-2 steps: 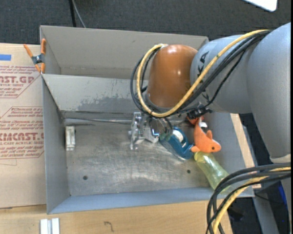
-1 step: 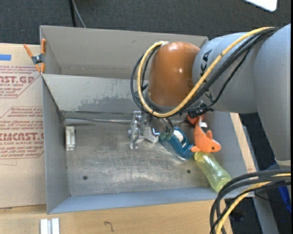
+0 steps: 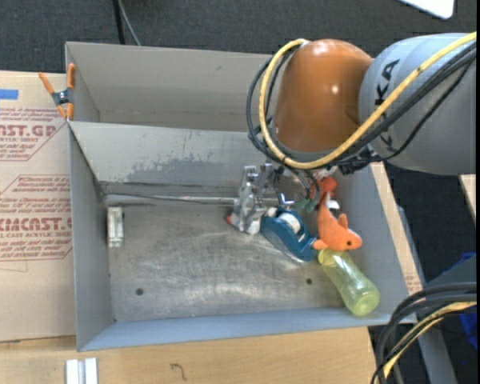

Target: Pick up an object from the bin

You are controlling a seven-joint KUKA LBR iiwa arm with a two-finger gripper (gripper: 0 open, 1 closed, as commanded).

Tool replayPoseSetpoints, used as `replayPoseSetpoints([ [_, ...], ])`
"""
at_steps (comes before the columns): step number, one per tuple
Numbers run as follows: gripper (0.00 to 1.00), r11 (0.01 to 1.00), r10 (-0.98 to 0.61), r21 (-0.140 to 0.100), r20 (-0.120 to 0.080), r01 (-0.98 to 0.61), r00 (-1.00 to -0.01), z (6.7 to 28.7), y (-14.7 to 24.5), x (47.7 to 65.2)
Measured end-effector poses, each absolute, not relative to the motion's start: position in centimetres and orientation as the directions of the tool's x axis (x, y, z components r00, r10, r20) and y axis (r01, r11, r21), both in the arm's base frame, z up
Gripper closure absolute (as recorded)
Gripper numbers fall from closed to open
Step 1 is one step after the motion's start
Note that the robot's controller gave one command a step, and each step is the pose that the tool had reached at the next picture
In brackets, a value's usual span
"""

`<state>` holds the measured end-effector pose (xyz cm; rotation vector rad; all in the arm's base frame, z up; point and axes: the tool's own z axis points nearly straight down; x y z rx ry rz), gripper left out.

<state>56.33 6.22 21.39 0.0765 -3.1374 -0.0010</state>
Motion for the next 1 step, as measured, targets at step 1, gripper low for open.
replayPoseSetpoints([
  [1, 1.00, 0.999, -0.051, 0.000, 0.000, -0.051, -0.999, 28.36, 6.46, 56.42],
])
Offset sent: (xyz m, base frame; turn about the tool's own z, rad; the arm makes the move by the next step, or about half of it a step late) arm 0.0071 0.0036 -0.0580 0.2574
